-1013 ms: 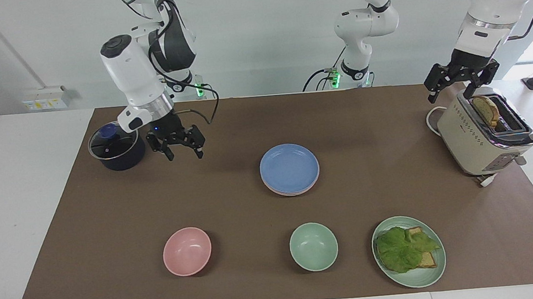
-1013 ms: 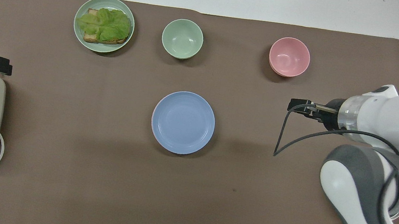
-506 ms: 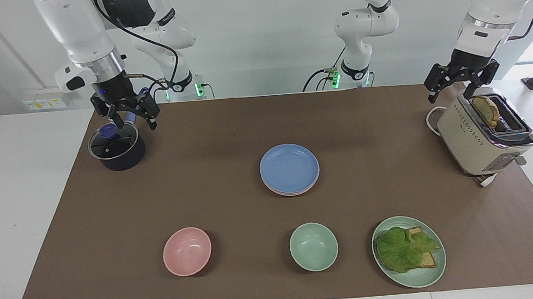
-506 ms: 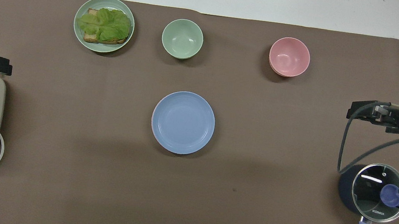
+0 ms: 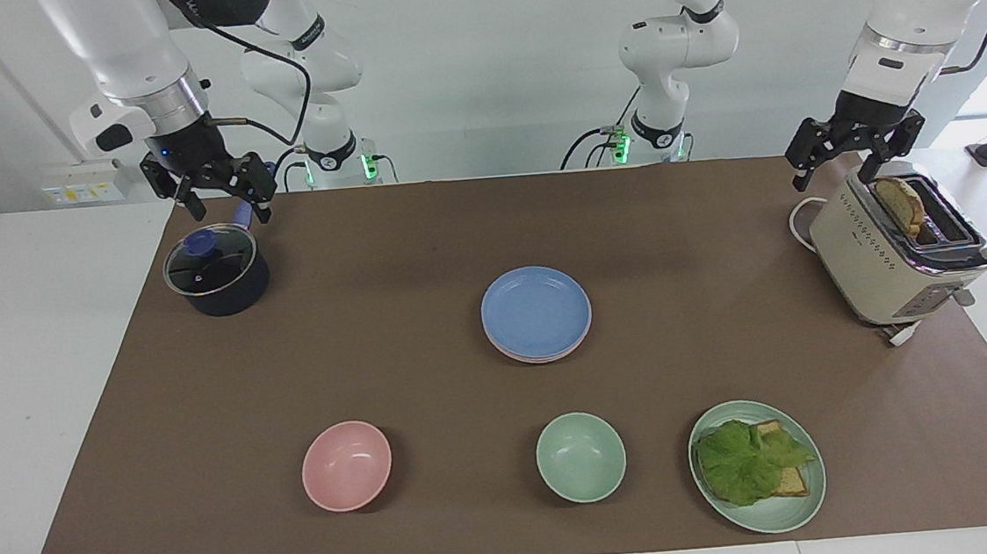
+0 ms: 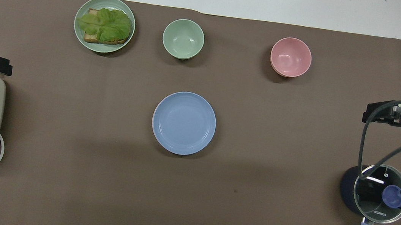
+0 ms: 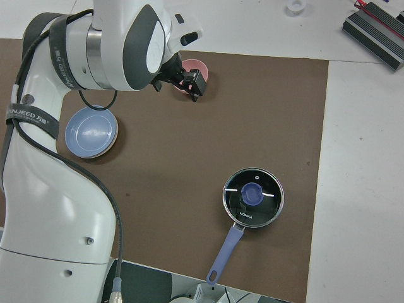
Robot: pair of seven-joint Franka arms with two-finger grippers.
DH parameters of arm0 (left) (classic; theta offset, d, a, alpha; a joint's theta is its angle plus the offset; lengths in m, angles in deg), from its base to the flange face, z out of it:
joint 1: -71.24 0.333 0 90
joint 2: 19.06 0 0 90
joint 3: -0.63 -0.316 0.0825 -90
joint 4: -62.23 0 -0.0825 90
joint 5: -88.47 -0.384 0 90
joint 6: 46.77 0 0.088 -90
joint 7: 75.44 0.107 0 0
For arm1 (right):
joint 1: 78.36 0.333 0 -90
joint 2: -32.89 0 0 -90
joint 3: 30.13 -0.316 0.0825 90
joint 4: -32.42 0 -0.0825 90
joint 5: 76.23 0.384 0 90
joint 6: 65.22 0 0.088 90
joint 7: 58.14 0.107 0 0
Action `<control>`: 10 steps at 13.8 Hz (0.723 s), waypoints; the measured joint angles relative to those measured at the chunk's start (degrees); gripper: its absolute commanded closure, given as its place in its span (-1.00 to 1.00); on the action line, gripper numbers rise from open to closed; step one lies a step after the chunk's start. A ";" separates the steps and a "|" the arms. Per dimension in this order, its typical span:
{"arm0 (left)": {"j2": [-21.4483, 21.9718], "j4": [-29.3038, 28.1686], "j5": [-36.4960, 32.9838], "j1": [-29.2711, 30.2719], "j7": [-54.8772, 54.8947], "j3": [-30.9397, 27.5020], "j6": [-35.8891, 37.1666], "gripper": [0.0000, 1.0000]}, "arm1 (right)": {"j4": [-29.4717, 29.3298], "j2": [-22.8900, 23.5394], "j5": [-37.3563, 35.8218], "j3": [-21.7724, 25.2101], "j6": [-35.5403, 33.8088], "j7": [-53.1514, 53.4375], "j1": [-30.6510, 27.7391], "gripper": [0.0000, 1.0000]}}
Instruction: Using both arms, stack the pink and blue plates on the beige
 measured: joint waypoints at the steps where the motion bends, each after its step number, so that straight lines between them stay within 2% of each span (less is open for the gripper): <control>1: 0.00 0.00 0.00 0.00 0.00 0.00 0.00 -1.00 | -0.11 0.19 -0.38 -0.08 0.00 -0.42 0.00 -1.00; 10: 0.00 0.00 0.00 0.00 0.00 0.00 0.00 -1.00 | -0.65 0.36 -1.96 -0.17 -0.73 -1.00 0.00 -1.00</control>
